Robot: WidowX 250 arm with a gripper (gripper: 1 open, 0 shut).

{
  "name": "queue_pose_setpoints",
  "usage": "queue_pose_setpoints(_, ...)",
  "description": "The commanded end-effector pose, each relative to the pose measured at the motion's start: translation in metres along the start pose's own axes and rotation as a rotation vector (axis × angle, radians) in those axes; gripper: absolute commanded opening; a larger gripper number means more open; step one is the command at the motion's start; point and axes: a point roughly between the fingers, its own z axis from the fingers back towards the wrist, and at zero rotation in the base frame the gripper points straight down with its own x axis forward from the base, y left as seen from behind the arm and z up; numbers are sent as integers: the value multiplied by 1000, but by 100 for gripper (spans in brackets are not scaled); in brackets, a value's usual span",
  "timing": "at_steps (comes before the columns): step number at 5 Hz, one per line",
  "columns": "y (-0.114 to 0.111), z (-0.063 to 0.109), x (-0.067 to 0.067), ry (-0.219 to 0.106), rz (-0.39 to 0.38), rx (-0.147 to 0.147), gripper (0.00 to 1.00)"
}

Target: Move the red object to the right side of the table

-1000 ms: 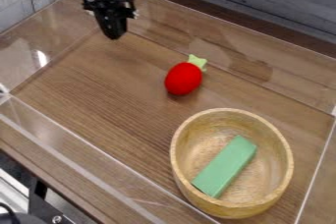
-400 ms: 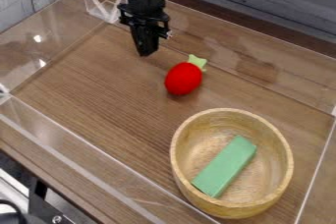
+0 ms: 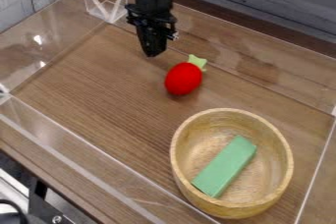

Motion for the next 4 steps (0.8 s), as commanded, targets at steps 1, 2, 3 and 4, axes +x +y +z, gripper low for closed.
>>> queue_pose_setpoints(1,-6,14,10,-45,-40,25,100)
queue_pose_setpoints(2,-13,10,14,-44,-76,19,100)
queue_pose_setpoints(3,-23,6,17,-42,-101,11,100)
queue_pose_setpoints(4,-30,-1,21,-39,-116,3,100)
